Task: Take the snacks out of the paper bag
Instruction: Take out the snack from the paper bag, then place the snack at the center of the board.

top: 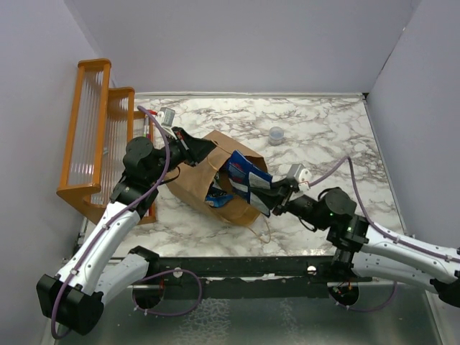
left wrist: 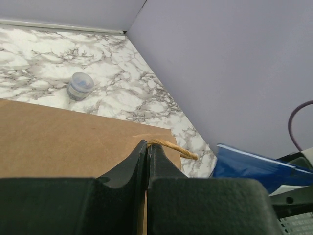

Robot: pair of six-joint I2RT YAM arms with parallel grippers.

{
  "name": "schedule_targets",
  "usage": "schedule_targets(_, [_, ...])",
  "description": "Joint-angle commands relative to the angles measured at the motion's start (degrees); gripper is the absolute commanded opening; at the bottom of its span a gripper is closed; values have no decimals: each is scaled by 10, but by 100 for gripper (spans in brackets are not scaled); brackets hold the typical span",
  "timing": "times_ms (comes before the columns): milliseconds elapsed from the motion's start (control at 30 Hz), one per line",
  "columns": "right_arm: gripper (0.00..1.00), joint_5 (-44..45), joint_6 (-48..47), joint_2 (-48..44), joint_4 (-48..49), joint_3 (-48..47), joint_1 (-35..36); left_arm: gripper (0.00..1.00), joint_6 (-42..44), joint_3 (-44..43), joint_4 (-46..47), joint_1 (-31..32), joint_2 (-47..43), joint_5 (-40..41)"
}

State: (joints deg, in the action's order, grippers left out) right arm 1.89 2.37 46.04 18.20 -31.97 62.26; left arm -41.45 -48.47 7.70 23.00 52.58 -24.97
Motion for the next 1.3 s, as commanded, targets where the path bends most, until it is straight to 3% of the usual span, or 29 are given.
schedule_targets(0, [1, -30, -38, -67, -84, -37, 3, 0, 30, -32, -22, 1, -3, 16])
schedule_targets(133, [2, -10, -49, -93, -129, -96, 3, 0, 40, -38, -34, 1, -4, 17])
schedule_targets(233, [2, 62, -74, -96, -170, -146, 3, 0, 50, -42, -39, 1, -3, 8])
schedule_targets(400, [2, 365, -102, -80, -167, -185, 3, 0, 96, -67, -65, 1, 7, -6])
schedule_targets(500, [2, 545, -132, -56, -93, -171, 3, 0, 124, -85, -77, 1, 16, -14])
schedule_targets(567, [3, 639, -185, -30, 14, -143, 2, 0, 133, -88, -74, 1, 14, -17])
schedule_targets(633, [2, 670, -269, -2, 131, -110, 0, 0, 138, -86, -69, 1, 11, -17])
schedule_targets(700, [2, 668, -294, 31, 187, -90, -19, 0, 143, -79, -63, 1, 5, -15])
schedule_targets(767, [3, 658, -230, 72, 138, -100, -70, 0, 146, -67, -55, 1, -3, -13])
schedule_targets(867, [3, 584, 2, 146, -120, -175, -187, 0, 154, -56, -45, 1, -9, -19])
schedule_targets(933, [3, 548, 93, 207, -194, -210, -256, 0, 165, -54, -46, 1, -6, -25])
schedule_targets(1000, [3, 544, 166, 267, -248, -236, -296, 0, 173, -48, -42, 1, -2, -29])
schedule_targets(1067, [4, 545, 280, 323, -369, -286, -321, 0, 177, -43, -40, 1, 2, -29])
schedule_targets(1267, [4, 521, 367, 438, -453, -289, -446, 0, 183, -37, -49, -1, -14, -40])
